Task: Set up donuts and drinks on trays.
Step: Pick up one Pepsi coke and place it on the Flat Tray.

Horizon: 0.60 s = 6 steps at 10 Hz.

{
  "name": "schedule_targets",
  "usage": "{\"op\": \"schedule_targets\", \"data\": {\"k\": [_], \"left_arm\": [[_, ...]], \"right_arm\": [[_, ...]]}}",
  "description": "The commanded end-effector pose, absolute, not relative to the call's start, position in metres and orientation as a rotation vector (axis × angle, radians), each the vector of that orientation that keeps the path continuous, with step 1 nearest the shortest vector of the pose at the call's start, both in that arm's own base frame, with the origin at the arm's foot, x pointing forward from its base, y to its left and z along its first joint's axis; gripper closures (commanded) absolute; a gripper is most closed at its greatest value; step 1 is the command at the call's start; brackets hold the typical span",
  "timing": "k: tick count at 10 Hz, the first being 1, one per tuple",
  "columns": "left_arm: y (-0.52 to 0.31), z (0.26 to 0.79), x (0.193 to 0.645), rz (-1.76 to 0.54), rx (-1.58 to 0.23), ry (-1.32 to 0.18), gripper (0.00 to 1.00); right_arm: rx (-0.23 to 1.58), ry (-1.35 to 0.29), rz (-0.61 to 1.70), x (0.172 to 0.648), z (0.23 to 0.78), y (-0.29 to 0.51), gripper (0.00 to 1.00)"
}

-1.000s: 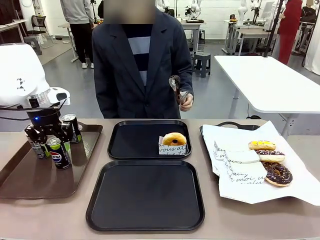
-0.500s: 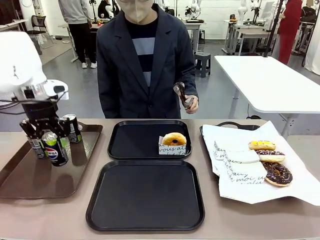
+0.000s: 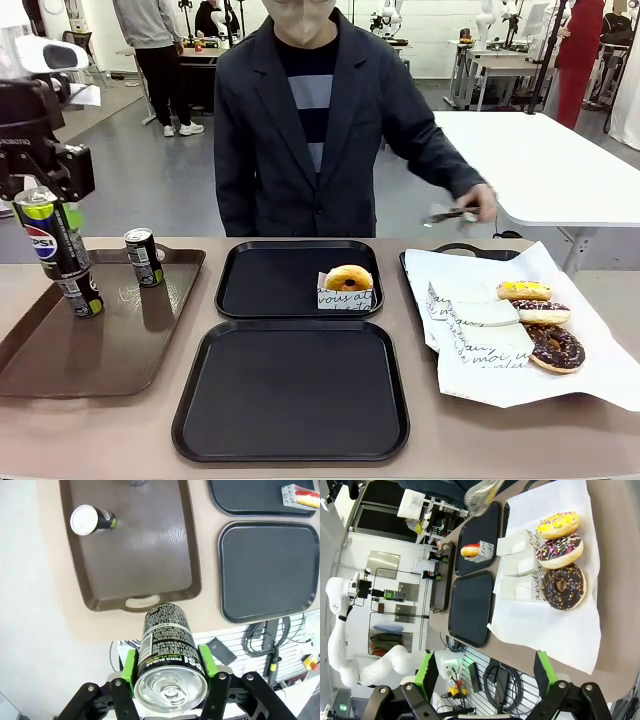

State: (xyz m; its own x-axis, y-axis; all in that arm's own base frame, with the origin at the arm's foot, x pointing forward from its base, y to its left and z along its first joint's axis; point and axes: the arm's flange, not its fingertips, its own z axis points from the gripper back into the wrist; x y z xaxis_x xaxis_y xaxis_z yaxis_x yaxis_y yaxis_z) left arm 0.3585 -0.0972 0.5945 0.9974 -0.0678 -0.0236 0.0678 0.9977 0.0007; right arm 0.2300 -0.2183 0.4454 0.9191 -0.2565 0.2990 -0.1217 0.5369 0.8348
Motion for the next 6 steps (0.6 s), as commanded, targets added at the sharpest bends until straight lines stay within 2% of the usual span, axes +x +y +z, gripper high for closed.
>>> {"op": "schedule_targets", "data": {"k": [1,4,5,6], "left_arm": [[-0.102,0.592,0.356,-0.085,0.004,0.010,1.00],[-0.102,0.592,0.356,-0.085,0.004,0.010,1.00],[-0.101,0.590,0.359,-0.076,0.005,0.031,0.41],[-0.132,0.589,0.374,-0.104,0.034,-0.007,0.41]], "right_arm": [[1.023,-0.432,-0.072,0.231,0.446,-0.220,0.00],[1.023,-0.432,-0.072,0.231,0.446,-0.220,0.00],[1.023,-0.432,-0.072,0.231,0.446,-0.220,0.00],[1.023,-0.432,-0.072,0.231,0.446,-0.220,0.00]]}}
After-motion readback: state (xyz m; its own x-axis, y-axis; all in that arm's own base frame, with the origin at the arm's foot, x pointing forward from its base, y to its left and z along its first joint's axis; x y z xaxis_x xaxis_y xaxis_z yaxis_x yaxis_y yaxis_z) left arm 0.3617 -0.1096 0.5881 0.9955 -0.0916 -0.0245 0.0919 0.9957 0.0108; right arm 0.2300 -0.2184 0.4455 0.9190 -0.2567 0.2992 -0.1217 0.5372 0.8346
